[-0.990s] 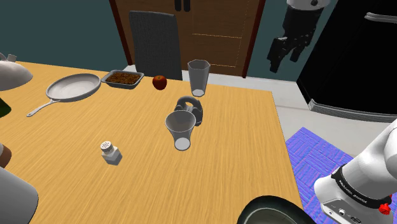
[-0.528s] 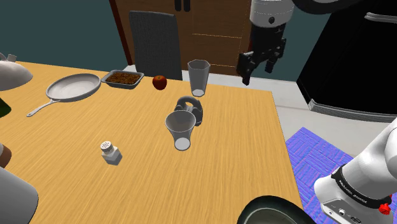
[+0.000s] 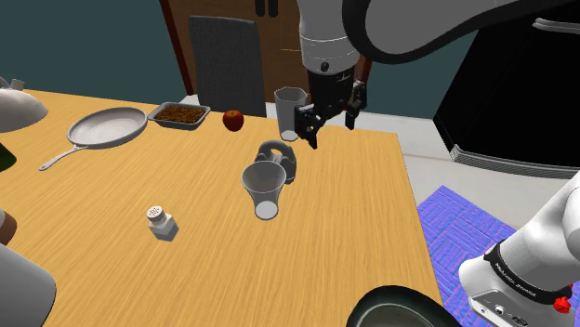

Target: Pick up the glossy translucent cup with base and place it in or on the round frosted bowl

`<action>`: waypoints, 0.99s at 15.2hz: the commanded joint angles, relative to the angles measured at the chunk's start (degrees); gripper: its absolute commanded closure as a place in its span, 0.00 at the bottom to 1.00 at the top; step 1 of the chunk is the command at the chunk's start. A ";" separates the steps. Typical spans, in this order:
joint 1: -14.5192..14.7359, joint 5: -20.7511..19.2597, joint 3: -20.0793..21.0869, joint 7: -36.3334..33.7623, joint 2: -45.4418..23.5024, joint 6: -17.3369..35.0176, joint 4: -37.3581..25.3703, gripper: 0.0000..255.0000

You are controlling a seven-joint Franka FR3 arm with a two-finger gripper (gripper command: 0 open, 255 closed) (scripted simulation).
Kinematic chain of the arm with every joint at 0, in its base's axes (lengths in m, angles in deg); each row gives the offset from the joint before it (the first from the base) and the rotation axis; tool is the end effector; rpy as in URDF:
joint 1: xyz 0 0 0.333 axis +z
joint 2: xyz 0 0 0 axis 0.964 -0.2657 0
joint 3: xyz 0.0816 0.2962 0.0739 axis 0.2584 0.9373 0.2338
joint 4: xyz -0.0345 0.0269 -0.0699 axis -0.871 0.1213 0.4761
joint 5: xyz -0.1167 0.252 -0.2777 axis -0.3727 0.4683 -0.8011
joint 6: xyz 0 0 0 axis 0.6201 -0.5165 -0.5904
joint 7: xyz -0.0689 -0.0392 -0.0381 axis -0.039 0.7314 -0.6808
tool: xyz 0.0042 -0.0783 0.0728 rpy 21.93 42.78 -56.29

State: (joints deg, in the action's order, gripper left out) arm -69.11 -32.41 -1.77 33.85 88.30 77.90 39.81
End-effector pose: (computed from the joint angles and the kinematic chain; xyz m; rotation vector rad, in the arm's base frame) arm 0.4060 0.2683 0.4857 2.9242 -0.2129 0.0082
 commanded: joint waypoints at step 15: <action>15.08 -19.49 4.73 -26.17 -42.75 -10.99 -40.02 0.00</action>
State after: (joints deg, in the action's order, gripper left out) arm -55.56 -50.75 3.39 8.61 48.43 67.98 3.07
